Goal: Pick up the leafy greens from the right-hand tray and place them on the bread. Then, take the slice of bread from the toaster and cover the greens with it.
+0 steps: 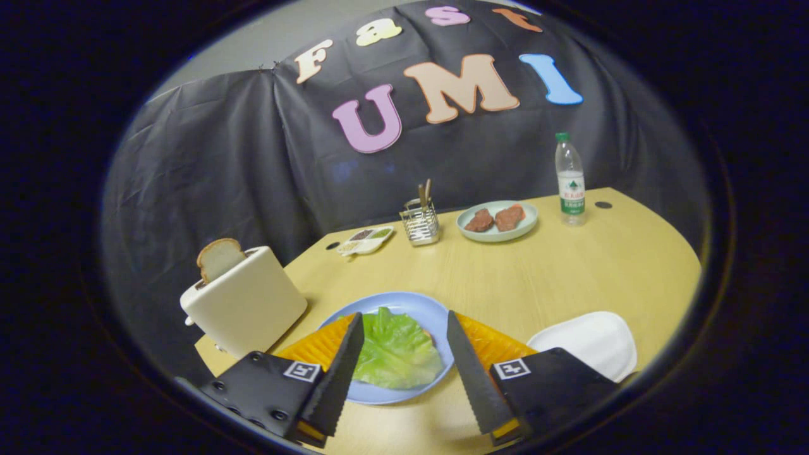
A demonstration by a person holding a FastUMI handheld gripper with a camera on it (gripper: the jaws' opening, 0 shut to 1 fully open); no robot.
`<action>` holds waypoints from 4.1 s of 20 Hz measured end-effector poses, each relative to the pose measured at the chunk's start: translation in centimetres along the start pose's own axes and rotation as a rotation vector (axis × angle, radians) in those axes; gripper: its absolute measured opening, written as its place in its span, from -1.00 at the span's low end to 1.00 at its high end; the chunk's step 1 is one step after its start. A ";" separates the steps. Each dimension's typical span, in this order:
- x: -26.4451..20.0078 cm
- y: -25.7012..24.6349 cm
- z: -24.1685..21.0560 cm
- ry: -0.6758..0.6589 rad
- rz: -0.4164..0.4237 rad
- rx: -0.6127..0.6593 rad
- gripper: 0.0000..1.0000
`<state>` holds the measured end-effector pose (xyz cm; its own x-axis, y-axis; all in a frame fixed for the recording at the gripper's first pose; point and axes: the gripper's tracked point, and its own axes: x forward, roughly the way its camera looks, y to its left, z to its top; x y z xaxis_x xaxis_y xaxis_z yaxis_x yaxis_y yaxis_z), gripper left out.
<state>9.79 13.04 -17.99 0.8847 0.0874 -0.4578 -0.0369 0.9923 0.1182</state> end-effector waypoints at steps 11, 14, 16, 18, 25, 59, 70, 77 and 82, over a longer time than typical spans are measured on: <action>-6.7 3.1 6.0 -0.121 0.031 -0.144 0.93; -8.2 6.7 9.2 -0.174 0.073 -0.178 0.95; -9.0 9.8 9.9 -0.173 0.137 -0.159 0.95; -9.5 12.0 11.1 -0.188 0.173 -0.163 0.95; -7.2 21.9 10.6 -0.132 0.309 -0.172 0.95; 6.4 32.3 2.2 -0.012 0.410 0.210 -0.83; 2.3 31.6 8.3 -0.139 0.474 0.275 -0.83; -1.3 24.3 10.3 -0.204 0.444 0.340 -0.83; -2.8 15.9 9.8 -0.247 0.364 0.431 -0.83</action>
<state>11.23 27.73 -6.21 0.9340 0.3400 -0.1096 -0.2113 0.7733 0.5977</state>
